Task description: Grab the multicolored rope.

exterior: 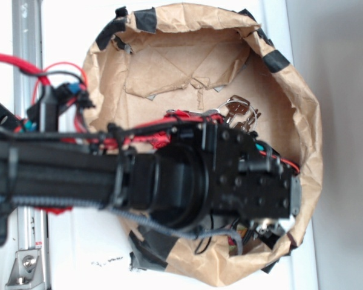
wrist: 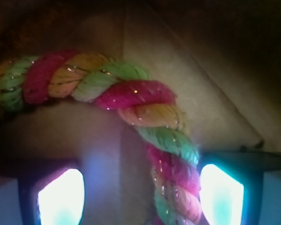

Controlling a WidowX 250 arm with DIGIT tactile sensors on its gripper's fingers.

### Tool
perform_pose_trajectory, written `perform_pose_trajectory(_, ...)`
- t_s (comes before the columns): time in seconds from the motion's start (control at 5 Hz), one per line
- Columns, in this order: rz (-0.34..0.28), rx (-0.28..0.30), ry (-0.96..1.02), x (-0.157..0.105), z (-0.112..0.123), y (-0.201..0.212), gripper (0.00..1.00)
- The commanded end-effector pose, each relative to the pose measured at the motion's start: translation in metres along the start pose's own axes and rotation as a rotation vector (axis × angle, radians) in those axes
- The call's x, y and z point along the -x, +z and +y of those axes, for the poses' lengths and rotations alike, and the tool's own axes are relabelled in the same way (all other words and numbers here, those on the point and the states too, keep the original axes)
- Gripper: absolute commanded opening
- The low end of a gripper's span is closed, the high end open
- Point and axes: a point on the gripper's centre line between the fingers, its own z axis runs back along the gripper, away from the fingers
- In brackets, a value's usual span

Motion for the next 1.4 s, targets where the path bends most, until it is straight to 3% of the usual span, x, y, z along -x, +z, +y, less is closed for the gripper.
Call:
perform_pose_trajectory(0.0, -0.044, -0.084, 0.1, -0.021, 0.015, 0.001, 0.0)
perform_pose_trajectory(0.2, -0.043, -0.107, 0.129, -0.02, 0.015, 0.0, 0.0)
perform_pose_trajectory(0.4, -0.016, -0.17, 0.145, -0.018, 0.016, -0.003, 0.0)
perform_pose_trajectory(0.6, -0.04, -0.207, 0.251, -0.012, 0.024, 0.007, 0.0)
perform_pose_trajectory(0.8, -0.19, -0.196, 0.502, 0.016, 0.043, 0.06, 0.0)
perform_pose_trajectory(1.0, -0.27, -0.138, 0.763, 0.041, 0.051, 0.108, 0.0)
perform_pose_trajectory(1.2, -0.306, -0.116, 1.02, 0.051, 0.033, 0.155, 0.0)
